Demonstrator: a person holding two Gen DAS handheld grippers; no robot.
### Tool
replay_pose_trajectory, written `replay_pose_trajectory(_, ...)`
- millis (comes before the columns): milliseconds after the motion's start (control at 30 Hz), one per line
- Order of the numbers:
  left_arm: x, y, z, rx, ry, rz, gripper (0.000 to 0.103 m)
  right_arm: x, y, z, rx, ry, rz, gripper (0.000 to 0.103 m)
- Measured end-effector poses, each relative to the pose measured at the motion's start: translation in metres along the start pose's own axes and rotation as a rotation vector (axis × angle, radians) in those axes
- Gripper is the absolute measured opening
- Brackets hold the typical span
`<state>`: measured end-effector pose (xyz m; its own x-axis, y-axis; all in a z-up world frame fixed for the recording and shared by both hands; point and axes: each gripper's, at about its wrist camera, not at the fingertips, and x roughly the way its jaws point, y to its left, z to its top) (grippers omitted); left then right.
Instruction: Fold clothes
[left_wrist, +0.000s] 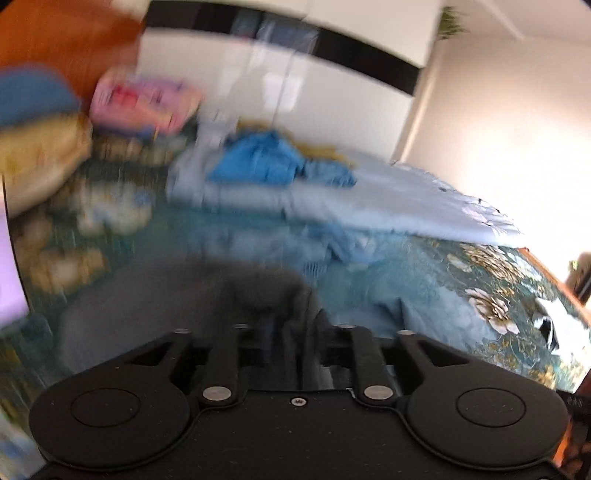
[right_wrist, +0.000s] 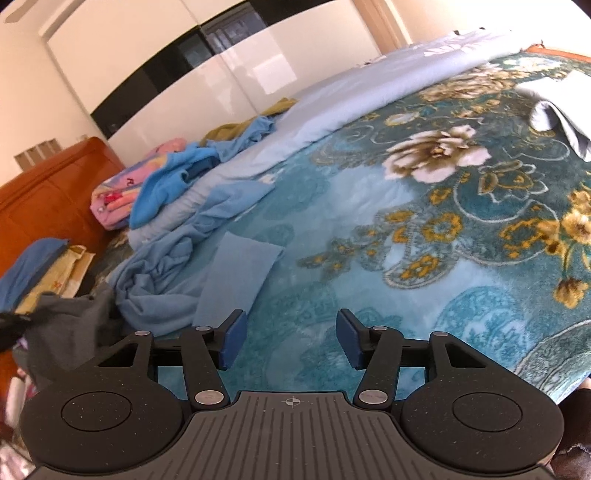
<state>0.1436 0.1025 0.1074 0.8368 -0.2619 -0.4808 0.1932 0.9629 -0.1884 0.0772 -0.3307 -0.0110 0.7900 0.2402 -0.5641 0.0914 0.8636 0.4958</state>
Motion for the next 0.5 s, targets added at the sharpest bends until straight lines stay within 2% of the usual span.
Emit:
replay_pose_trajectory(67, -0.008, -0.005, 0.019, 0.083, -0.054, 0.017, 0.059, 0.006, -0.005, 0.001, 0.024, 0.014, -0.01, 0.051)
replay_pose_trajectory(133, -0.003, -0.01, 0.04, 0.127, -0.092, 0.032, 0.061, 0.014, -0.007, 0.001, 0.035, 0.034, -0.013, 0.051)
replay_pose_trajectory(200, 0.013, -0.01, 0.056, 0.118, -0.11, 0.011, 0.083, 0.02, -0.005, 0.0, 0.025, 0.053, -0.01, 0.051)
replay_pose_trajectory(267, 0.051, -0.01, 0.065, 0.123, -0.049, -0.014, 0.086, 0.024, -0.002, 0.0, 0.01, 0.064, -0.005, 0.051)
replay_pose_trajectory(333, 0.103, -0.011, 0.069, 0.157, 0.054, 0.0, 0.086, 0.026, -0.001, 0.001, -0.002, 0.068, -0.004, 0.051)
replay_pose_trajectory(400, 0.158, -0.007, 0.066, 0.187, 0.168, 0.06, 0.086, 0.027, -0.002, 0.003, 0.0, 0.066, -0.008, 0.053)
replay_pose_trajectory(433, 0.182, -0.004, 0.064, 0.195, 0.217, 0.104, 0.083, 0.027, -0.004, 0.005, 0.008, 0.065, -0.012, 0.053)
replay_pose_trajectory(467, 0.201, 0.0, 0.062, 0.197, 0.253, 0.14, 0.077, 0.026, -0.006, 0.007, 0.015, 0.061, -0.016, 0.053)
replay_pose_trajectory(500, 0.218, 0.004, 0.061, 0.192, 0.281, 0.17, 0.076, 0.025, -0.009, 0.01, 0.022, 0.056, -0.021, 0.053)
